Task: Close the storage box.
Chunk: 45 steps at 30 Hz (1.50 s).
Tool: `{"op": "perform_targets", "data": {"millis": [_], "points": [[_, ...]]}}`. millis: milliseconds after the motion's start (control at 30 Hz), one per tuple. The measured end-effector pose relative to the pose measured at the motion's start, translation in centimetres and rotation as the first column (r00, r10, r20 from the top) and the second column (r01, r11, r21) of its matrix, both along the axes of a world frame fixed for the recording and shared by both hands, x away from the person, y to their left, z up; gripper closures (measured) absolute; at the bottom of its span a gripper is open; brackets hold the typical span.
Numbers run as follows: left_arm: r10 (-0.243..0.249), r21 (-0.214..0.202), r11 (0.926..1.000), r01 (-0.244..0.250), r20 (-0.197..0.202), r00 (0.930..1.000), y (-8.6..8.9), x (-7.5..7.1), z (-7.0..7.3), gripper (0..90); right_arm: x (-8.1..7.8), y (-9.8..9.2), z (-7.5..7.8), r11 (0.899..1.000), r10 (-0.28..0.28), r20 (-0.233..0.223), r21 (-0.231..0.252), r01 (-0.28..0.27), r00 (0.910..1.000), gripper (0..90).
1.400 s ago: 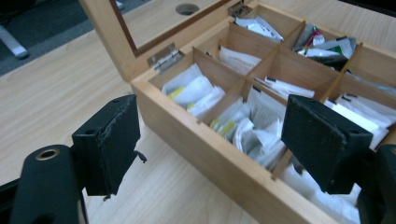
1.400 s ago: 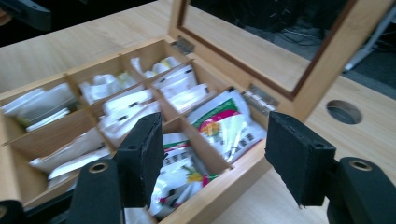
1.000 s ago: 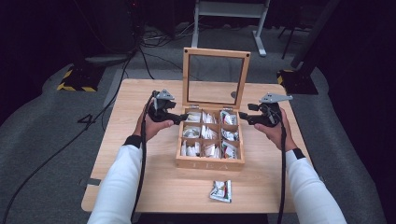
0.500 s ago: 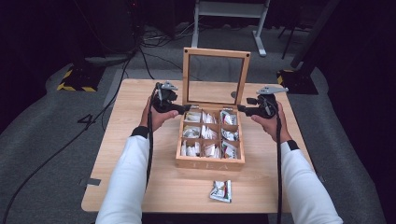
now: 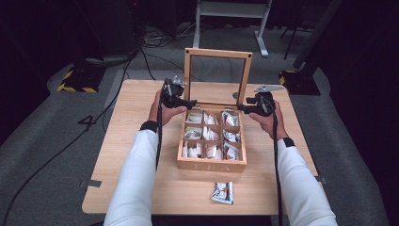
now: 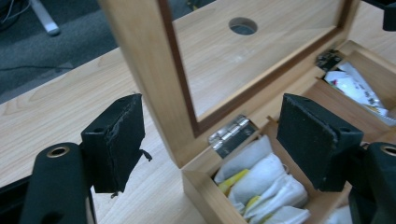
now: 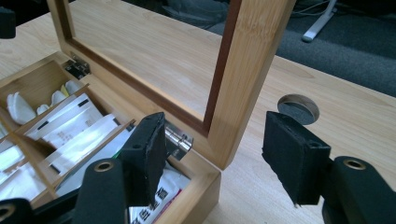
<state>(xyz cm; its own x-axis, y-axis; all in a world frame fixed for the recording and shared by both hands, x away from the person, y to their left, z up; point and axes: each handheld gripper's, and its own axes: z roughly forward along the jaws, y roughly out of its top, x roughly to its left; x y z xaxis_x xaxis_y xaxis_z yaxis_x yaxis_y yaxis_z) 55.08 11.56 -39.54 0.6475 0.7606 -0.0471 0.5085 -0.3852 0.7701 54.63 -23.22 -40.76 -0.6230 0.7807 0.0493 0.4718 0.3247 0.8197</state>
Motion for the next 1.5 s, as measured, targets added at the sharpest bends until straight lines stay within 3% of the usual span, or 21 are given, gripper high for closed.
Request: {"op": "perform_targets", "data": {"millis": [67, 233, 300, 433, 500, 700, 867, 1267, 1433, 1500], "points": [[0.011, 0.008, 0.9999, -0.011, -0.007, 0.9999, 0.0, 0.4, -0.2, 23.6, 0.5, 0.1, 0.1, 1.000, -0.012, -0.002, -0.007, 0.012, 0.9999, 39.1], [0.019, 0.012, 0.9998, -0.018, -0.013, 0.9997, -0.2, 0.9, -0.5, 24.4, 1.4, 0.4, 0.4, 0.999, -0.021, -0.020, 0.041, 0.022, 0.9996, 39.8], [0.020, 0.018, 0.9997, -0.019, -0.016, 0.9997, -0.2, 1.1, -0.6, 25.0, 1.6, 0.7, 0.3, 1.000, -0.020, -0.006, 0.023, 0.020, 0.9998, 40.8], [0.035, 0.008, 0.9993, -0.035, -0.022, 0.9991, -0.2, 1.4, -0.8, 29.1, 2.0, 1.1, -0.1, 0.999, -0.012, -0.030, 0.029, 0.013, 0.9995, 42.9], [0.032, 0.024, 0.9992, -0.032, -0.023, 0.9992, -0.1, 1.6, -0.9, 30.8, 2.2, 1.2, -0.3, 0.999, -0.007, -0.040, 0.035, 0.009, 0.9992, 43.5], [0.014, -0.004, 0.9999, -0.014, -0.063, 0.9979, -0.1, 2.0, -1.8, 38.4, 2.6, 1.4, -0.7, 0.999, -0.002, -0.054, 0.035, 0.004, 0.9985, 49.7], [0.005, 0.004, 1.0000, -0.004, -0.076, 0.9971, -0.3, 2.3, -2.6, 38.3, 2.8, 1.4, -1.1, 0.999, 0.000, -0.065, 0.049, 0.003, 0.9979, 51.3], [-0.011, -0.072, 0.9974, 0.005, -0.080, 0.9967, -0.1, 2.5, -3.1, 47.0, 2.5, 1.2, -1.8, 0.996, -0.014, -0.083, 0.082, 0.021, 0.9965, 52.8], [0.009, -0.114, 0.9934, -0.014, -0.044, 0.9990, 0.4, 2.3, -2.5, 52.4, 2.4, 1.3, -1.7, 0.997, -0.021, -0.070, 0.067, 0.026, 0.9973, 53.5], [0.005, -0.113, 0.9935, -0.009, -0.040, 0.9992, 0.5, 2.2, -2.4, 53.3, 2.3, 1.4, -1.6, 0.997, -0.027, -0.072, 0.068, 0.032, 0.9970, 53.6]]}}
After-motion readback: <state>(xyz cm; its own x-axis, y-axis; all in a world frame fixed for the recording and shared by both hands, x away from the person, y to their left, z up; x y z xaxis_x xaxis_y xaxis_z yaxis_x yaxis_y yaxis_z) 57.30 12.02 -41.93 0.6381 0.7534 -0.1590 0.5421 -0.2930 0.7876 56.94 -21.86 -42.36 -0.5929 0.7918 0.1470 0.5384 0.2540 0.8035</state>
